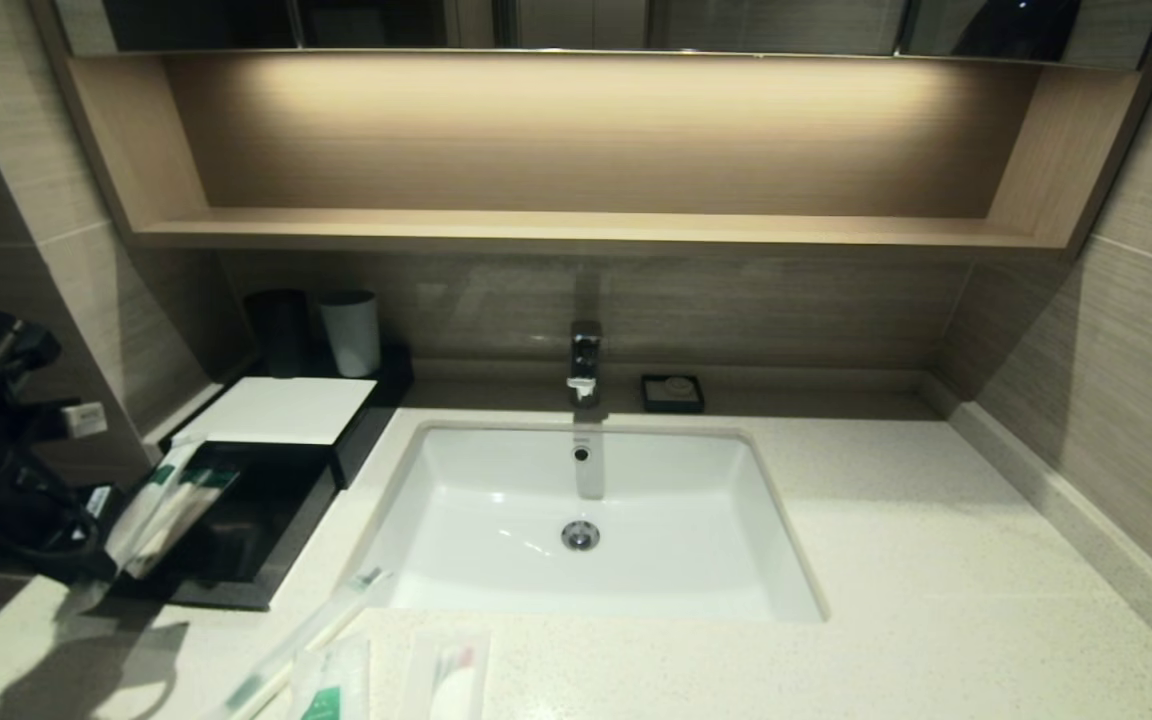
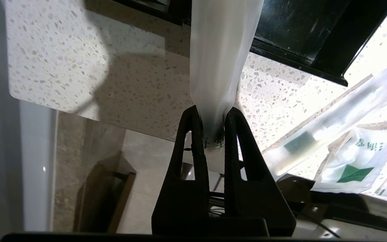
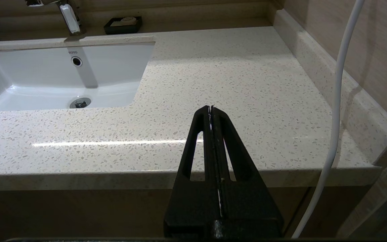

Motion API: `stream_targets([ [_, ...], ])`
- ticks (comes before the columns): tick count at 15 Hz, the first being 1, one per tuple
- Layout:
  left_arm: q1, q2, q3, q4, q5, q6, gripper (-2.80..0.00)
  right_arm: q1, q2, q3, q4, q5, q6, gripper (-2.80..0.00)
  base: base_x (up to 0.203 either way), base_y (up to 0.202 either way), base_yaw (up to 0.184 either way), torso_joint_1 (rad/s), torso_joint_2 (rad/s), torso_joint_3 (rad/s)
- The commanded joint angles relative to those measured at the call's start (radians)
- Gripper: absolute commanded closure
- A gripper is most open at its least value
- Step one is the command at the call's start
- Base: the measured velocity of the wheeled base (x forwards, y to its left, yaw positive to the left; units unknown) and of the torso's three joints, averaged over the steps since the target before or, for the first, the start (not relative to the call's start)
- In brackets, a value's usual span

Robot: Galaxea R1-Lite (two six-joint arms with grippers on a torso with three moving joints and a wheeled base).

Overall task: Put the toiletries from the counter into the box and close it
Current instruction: Place the bathroom toiletry into the drawer

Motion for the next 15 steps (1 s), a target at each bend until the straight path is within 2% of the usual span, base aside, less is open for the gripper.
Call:
stream_targets([
  [1, -0.021, 0.031, -0.001, 0.003, -0.001, -0.066, 0.0, 0.0, 0.002, 0.0, -0.001, 0.0, 0.0, 0.0, 0.0, 0.0, 0.0, 0.0, 0.0, 0.0],
  [5, -0.053, 0.069, -0.035, -0.009, -0.001, -0.152, 0.0, 0.001, 0.001, 0.0, -0.001, 0.0, 0.0, 0.0, 0.0, 0.0, 0.0, 0.0, 0.0, 0.0],
  [11, -0.053, 0.141, -0.072, -0.005, 0.0, -0.191, 0.0, 0.001, 0.002, 0.0, 0.0, 0.0, 0.0, 0.0, 0.0, 0.0, 0.0, 0.0, 0.0, 0.0],
  [15, -0.046, 0.162, -0.086, -0.01, 0.002, -0.189, 0.0, 0.0, 0.002, 0.0, 0.0, 0.0, 0.0, 0.0, 0.0, 0.0, 0.0, 0.0, 0.0, 0.0],
])
